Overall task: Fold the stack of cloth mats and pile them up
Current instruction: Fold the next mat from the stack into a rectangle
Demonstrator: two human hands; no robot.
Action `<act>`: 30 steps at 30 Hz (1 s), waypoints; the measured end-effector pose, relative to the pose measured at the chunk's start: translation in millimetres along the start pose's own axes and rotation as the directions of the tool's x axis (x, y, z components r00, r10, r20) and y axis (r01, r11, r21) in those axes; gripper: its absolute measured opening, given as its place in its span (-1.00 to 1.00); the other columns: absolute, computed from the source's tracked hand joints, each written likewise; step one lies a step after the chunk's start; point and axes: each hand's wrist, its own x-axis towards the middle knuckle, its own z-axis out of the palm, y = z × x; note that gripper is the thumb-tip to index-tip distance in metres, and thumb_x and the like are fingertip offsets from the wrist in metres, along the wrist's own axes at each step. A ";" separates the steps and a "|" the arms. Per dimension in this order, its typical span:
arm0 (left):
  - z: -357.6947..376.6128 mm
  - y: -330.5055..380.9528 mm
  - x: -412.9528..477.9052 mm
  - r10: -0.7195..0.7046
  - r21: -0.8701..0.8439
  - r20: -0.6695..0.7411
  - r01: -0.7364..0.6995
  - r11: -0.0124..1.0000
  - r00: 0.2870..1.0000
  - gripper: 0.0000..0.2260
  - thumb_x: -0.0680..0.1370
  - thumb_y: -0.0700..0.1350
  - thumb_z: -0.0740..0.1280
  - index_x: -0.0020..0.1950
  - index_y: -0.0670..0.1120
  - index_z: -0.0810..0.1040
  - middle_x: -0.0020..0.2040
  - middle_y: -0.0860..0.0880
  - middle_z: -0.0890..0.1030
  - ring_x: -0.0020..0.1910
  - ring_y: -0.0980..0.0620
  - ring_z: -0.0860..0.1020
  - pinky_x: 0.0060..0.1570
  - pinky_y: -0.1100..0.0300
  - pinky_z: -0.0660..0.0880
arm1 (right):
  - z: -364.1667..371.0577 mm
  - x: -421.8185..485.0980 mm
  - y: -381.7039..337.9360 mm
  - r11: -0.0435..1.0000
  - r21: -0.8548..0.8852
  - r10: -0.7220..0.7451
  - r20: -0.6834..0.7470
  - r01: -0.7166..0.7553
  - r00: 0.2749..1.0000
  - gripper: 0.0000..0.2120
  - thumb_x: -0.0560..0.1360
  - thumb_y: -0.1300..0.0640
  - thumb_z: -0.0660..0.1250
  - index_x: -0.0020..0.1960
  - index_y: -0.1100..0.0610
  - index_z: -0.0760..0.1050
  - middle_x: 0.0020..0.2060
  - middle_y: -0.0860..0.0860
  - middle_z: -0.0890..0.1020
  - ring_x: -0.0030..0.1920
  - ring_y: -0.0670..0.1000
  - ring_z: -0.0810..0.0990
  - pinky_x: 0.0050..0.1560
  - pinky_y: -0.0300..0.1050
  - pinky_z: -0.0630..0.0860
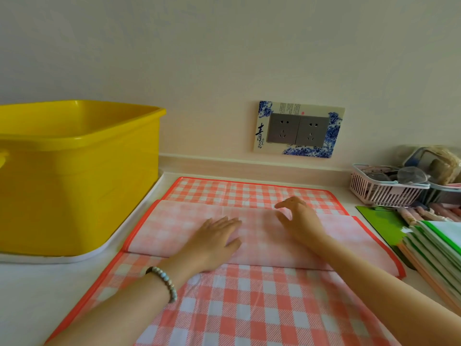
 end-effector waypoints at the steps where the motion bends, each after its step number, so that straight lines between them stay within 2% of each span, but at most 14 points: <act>1: 0.4 -1.0 0.6 -0.002 -0.004 0.005 0.002 1.000 1.000 -0.50 0.62 0.18 -0.05 0.54 0.10 0.02 0.55 0.14 0.03 0.52 0.16 -0.05 0.43 0.17 -0.20 | 3.5 -3.6 -10.4 0.999 0.039 -0.002 0.008 0.002 1.000 -0.73 0.57 0.06 0.22 0.23 0.06 0.52 0.24 0.01 0.50 0.21 0.03 0.49 0.16 -0.13 0.39; 3: 0.6 -2.1 2.3 -0.007 -0.006 0.025 0.007 1.000 1.000 -0.51 0.63 0.16 -0.06 0.55 0.10 0.01 0.55 0.14 0.01 0.52 0.16 -0.07 0.41 0.19 -0.23 | 12.7 -10.1 -31.6 0.997 0.075 -0.014 0.071 0.009 0.997 -0.69 0.59 0.06 0.17 0.29 0.08 0.47 0.31 0.01 0.46 0.26 0.03 0.46 0.24 -0.12 0.36; 6: 0.7 -1.3 3.6 -0.011 0.008 0.050 0.011 1.000 0.999 -0.50 0.62 0.16 -0.08 0.55 0.09 -0.04 0.56 0.13 -0.02 0.52 0.16 -0.09 0.40 0.20 -0.25 | 27.7 -20.0 -54.9 1.000 0.013 -0.010 0.169 0.008 0.986 -0.66 0.61 0.12 0.07 0.33 0.16 0.40 0.34 0.08 0.42 0.30 0.08 0.41 0.29 -0.09 0.28; 11: 3.3 -3.9 4.2 0.001 0.080 0.039 -0.004 0.997 0.999 -0.47 0.62 0.17 -0.09 0.56 0.06 -0.07 0.56 0.10 -0.05 0.52 0.15 -0.11 0.42 0.17 -0.24 | 46.2 -37.9 -59.3 0.995 -0.093 -0.019 0.176 0.036 0.984 -0.58 0.63 0.07 -0.06 0.43 0.14 0.24 0.45 0.03 0.26 0.44 0.05 0.19 0.42 -0.01 0.04; 13: 3.4 -4.7 4.9 -0.003 0.088 0.038 -0.001 0.996 0.999 -0.41 0.57 0.27 -0.12 0.55 0.06 -0.07 0.56 0.10 -0.05 0.52 0.14 -0.12 0.42 0.16 -0.23 | 46.8 -40.0 -55.1 0.996 -0.085 -0.022 0.174 0.038 0.984 -0.58 0.62 0.01 -0.07 0.43 0.09 0.24 0.45 0.01 0.25 0.44 0.06 0.17 0.41 0.03 0.02; 16: 2.6 -3.4 3.2 -0.013 0.081 0.054 0.008 0.997 0.998 -0.13 0.34 0.52 -0.27 0.55 0.09 -0.08 0.56 0.13 -0.07 0.52 0.15 -0.12 0.45 0.12 -0.20 | 41.9 -42.7 -41.4 0.995 -0.095 0.008 0.198 0.011 0.980 -0.54 0.60 -0.11 -0.08 0.43 0.02 0.21 0.47 -0.01 0.21 0.46 0.05 0.13 0.42 0.04 0.00; 18: 1.8 -3.0 1.9 -0.014 0.083 0.052 0.009 0.996 0.999 -0.03 0.26 0.59 -0.28 0.55 0.10 -0.09 0.55 0.15 -0.09 0.52 0.16 -0.13 0.45 0.12 -0.21 | 34.9 -45.4 -26.1 0.992 -0.125 0.052 0.200 -0.027 0.978 -0.50 0.58 -0.18 -0.08 0.46 -0.03 0.17 0.50 -0.03 0.17 0.49 0.04 0.08 0.43 0.04 -0.03; 23: -1.4 -2.0 -1.2 -0.016 0.094 0.073 0.010 0.996 0.997 0.01 0.24 0.64 -0.22 0.55 0.10 -0.12 0.54 0.16 -0.14 0.52 0.14 -0.15 0.41 0.13 -0.25 | 2.9 -55.8 23.0 0.963 -0.233 0.195 0.239 -0.139 0.951 -0.42 0.55 -0.29 -0.12 0.52 -0.11 0.00 0.53 -0.08 0.01 0.52 0.00 -0.03 0.46 0.06 -0.10; 30: -3.4 0.6 -2.0 -0.022 0.097 0.094 0.013 0.995 0.995 0.01 0.23 0.64 -0.20 0.55 0.10 -0.14 0.54 0.17 -0.15 0.52 0.14 -0.15 0.40 0.14 -0.25 | -36.9 -74.5 83.5 0.913 -0.324 0.331 0.236 -0.247 0.914 -0.42 0.57 -0.28 -0.15 0.53 -0.10 -0.06 0.54 -0.08 -0.05 0.53 -0.02 -0.08 0.48 0.00 -0.12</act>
